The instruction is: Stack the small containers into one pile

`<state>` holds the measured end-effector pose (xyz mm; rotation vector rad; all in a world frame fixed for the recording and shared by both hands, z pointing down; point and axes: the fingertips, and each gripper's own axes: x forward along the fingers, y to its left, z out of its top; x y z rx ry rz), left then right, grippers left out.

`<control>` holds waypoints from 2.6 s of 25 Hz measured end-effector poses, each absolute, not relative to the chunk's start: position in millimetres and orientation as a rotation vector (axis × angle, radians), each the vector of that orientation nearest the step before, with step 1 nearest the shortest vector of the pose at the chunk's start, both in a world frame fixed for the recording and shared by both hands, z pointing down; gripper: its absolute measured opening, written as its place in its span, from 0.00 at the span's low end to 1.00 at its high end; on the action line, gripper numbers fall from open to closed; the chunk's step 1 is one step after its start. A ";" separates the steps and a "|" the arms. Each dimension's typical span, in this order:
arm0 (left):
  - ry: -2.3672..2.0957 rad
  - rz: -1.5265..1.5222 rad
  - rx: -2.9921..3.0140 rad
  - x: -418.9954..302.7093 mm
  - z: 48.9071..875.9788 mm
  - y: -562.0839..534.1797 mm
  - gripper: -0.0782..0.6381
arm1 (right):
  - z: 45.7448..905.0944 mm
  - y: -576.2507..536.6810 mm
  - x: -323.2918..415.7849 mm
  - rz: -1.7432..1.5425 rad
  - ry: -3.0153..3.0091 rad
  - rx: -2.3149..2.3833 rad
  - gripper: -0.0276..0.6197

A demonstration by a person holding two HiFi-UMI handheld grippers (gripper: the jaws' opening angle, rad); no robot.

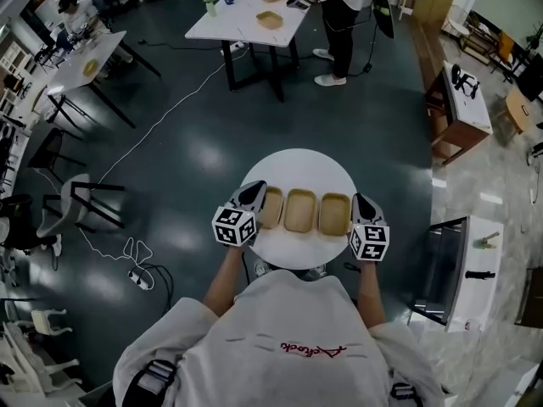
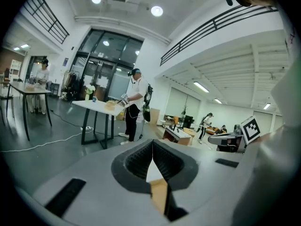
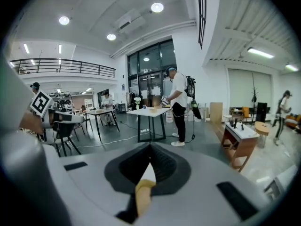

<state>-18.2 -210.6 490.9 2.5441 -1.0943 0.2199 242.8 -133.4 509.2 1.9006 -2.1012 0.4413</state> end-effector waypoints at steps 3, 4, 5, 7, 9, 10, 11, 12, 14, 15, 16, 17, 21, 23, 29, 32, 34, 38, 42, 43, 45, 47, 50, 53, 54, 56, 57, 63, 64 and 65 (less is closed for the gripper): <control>-1.117 0.230 2.521 -18.3 496.5 -211.9 0.13 | 522.4 -136.9 246.9 0.477 -2.099 1.874 0.07; -1.123 0.235 2.512 -18.7 499.1 -210.8 0.13 | 527.6 -136.8 247.4 0.492 -2.099 1.863 0.07; -1.128 0.239 2.503 -19.2 501.5 -208.9 0.13 | 532.6 -136.2 247.6 0.507 -2.099 1.852 0.07; -1.139 0.247 2.489 -20.0 506.0 -205.7 0.13 | 542.0 -135.4 248.1 0.534 -2.097 1.830 0.07; -1.147 0.256 2.475 -21.2 511.9 -203.5 0.13 | 550.8 -135.4 247.7 0.557 -2.095 1.810 0.07; -1.151 0.263 2.466 -22.6 515.9 -202.2 0.13 | 555.3 -135.0 246.6 0.568 -2.094 1.800 0.07; -1.154 0.272 2.456 -24.4 520.7 -200.2 0.13 | 560.0 -134.1 245.1 0.580 -2.094 1.790 0.07; -1.155 0.284 2.446 -26.4 526.0 -197.9 0.13 | 564.8 -132.6 243.6 0.592 -2.093 1.780 0.07; -1.153 0.308 2.426 -29.7 537.0 -193.0 0.13 | 574.5 -129.2 241.2 0.617 -2.086 1.763 0.07; -1.150 0.318 2.417 -30.8 542.0 -190.8 0.13 | 579.5 -127.7 240.4 0.629 -2.080 1.756 0.07; -1.146 0.326 2.407 -31.7 546.7 -188.7 0.13 | 584.6 -126.2 240.0 0.643 -2.073 1.749 0.07; -1.143 0.334 2.398 -32.4 551.3 -186.5 0.13 | 589.9 -124.5 239.5 0.657 -2.066 1.742 0.07; -1.118 0.371 2.362 -35.3 569.7 -176.0 0.13 | 614.0 -113.9 236.0 0.719 -2.032 1.716 0.07; -1.105 0.386 2.347 -35.7 579.0 -171.1 0.13 | 626.3 -106.9 234.8 0.751 -2.011 1.707 0.07; -1.065 0.437 2.306 -36.4 606.6 -156.0 0.13 | 660.9 -78.9 231.4 0.842 -1.951 1.680 0.07; -1.050 0.454 2.291 -35.2 617.8 -151.6 0.13 | 675.9 -66.8 231.1 0.879 -1.924 1.666 0.07; -1.042 0.463 2.283 -33.7 625.5 -149.4 0.13 | 686.4 -59.5 231.2 0.901 -1.908 1.656 0.07; -1.026 0.483 2.267 -32.2 639.4 -142.8 0.13 | 702.0 -44.8 229.9 0.941 -1.881 1.639 0.07; -1.013 0.495 2.247 -30.4 650.1 -134.4 0.13 | 711.4 -31.1 230.9 0.970 -1.860 1.640 0.07; -1.007 0.498 2.245 -28.9 651.7 -132.2 0.13 | 712.5 -28.0 231.7 0.975 -1.857 1.642 0.07; -0.997 0.501 2.245 -25.7 653.6 -128.7 0.13 | 714.6 -22.6 233.1 0.986 -1.850 1.644 0.07; -0.990 0.501 2.248 -22.9 654.2 -126.8 0.13 | 717.5 -18.1 233.9 0.998 -1.841 1.646 0.07; -0.985 0.501 2.253 -18.3 654.4 -127.0 0.13 | 720.7 -15.1 235.9 1.010 -1.835 1.655 0.07; -0.980 0.501 2.254 -14.5 653.7 -128.0 0.13 | 723.3 -14.5 237.2 1.029 -1.830 1.655 0.08; -0.979 0.502 2.253 -14.1 653.8 -127.6 0.13 | 724.3 -13.8 236.9 1.037 -1.829 1.653 0.08; -0.976 0.503 2.250 -14.2 655.0 -126.6 0.13 | 727.6 -11.6 235.3 1.062 -1.829 1.646 0.15; -0.975 0.504 2.249 -14.1 656.1 -126.3 0.13 | 729.9 -10.5 234.5 1.078 -1.830 1.640 0.21; -0.966 0.509 2.245 -12.2 658.0 -125.1 0.13 | 731.6 -12.8 237.7 1.086 -1.829 1.650 0.25; -0.964 0.509 2.245 -12.3 657.8 -124.7 0.13 | 730.3 -14.6 239.7 1.081 -1.823 1.663 0.25; -0.963 0.509 2.246 -12.3 657.5 -124.2 0.13 | 729.2 -16.9 242.1 1.078 -1.815 1.675 0.25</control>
